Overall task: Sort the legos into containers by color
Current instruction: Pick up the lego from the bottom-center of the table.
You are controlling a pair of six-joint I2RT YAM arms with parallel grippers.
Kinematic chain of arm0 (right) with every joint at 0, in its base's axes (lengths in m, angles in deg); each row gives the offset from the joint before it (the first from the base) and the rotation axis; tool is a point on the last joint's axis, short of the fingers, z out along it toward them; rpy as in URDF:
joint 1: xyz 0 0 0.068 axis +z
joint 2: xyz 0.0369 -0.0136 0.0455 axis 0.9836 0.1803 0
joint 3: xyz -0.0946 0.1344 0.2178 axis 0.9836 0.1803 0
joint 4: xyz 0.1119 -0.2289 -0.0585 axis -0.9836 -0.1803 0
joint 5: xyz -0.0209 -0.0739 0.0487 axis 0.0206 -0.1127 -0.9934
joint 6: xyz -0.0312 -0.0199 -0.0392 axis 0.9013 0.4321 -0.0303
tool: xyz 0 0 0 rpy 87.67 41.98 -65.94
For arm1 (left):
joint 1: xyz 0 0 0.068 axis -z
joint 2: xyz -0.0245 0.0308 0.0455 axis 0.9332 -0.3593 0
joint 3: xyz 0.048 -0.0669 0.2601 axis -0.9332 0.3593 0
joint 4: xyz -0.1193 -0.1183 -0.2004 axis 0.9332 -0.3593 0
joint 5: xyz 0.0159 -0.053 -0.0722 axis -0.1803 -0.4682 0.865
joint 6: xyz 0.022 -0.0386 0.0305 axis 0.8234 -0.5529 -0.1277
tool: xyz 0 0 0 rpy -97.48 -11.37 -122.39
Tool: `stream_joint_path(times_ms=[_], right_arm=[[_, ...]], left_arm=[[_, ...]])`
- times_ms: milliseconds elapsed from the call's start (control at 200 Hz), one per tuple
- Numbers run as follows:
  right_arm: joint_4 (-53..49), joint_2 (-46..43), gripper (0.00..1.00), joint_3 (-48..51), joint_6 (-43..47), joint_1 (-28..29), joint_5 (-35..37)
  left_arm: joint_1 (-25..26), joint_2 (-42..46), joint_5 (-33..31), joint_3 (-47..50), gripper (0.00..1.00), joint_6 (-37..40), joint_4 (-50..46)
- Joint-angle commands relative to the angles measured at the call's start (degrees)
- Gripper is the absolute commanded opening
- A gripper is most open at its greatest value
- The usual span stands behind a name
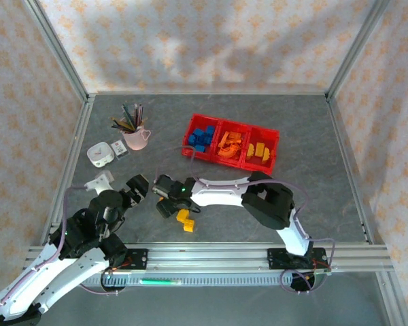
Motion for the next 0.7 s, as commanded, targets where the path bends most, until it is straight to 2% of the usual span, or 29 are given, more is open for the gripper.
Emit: stream_joint_path(times_ms=[0,270,696], right_arm=[[-1.7,2.4,0.79,-3.7,1.2,0.1,5.6],[-2.2,5.1,0.74,-8.2,1.1,-1.8,7.3],[-2.4,6.7,0.46,-9.4,0.3,-1.8,4.6]], left_arm=[[-0.3,0.6,-2.0,-0.5,0.99,-0.6,-1.1],[-0.4,0.6,-2.3,-0.4,0.99,-0.3,-0.6],[-0.4,0.5,-2.4,-0.1,0.99,-0.1,-0.1]])
